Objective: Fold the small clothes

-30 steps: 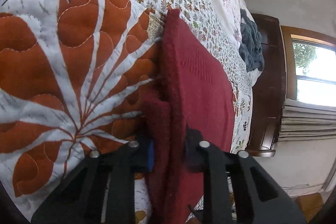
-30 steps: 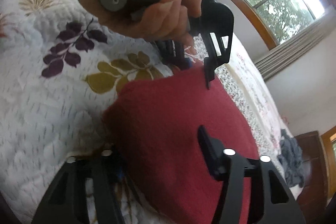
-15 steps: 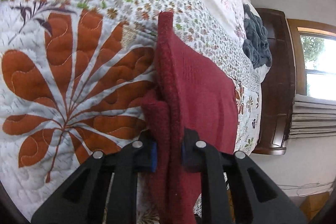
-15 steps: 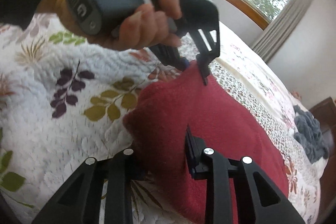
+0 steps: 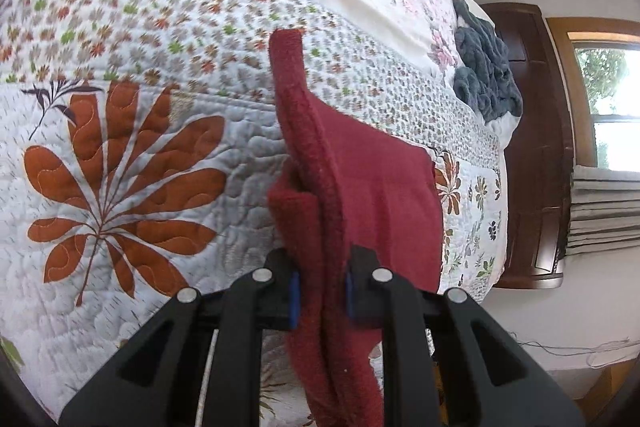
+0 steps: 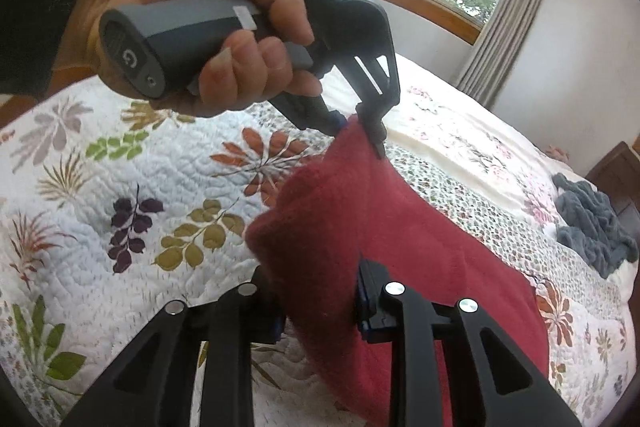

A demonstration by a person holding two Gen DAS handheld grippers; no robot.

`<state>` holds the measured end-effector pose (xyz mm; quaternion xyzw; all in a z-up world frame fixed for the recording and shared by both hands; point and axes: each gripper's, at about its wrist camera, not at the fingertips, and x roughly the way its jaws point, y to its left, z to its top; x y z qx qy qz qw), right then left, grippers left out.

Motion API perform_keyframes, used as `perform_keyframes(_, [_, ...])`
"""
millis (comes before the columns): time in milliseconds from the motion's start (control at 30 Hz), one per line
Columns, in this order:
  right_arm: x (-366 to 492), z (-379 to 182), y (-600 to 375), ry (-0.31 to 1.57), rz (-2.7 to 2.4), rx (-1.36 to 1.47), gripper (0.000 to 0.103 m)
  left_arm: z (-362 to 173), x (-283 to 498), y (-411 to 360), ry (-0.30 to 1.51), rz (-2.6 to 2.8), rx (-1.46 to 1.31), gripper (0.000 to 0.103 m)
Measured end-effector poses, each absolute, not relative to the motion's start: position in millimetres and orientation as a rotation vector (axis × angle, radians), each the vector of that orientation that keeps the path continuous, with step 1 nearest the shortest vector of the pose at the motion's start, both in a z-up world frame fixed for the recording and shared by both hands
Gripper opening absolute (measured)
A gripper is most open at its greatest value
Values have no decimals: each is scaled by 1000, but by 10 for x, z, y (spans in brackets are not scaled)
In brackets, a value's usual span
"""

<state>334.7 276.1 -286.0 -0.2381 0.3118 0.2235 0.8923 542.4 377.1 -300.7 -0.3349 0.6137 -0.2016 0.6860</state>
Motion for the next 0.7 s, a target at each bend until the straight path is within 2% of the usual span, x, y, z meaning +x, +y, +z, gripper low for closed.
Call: perform_keyframes(700, [3389,-2190,1957,601,418,-266,25,-1966,5451,2937,1357,-388,-548,14])
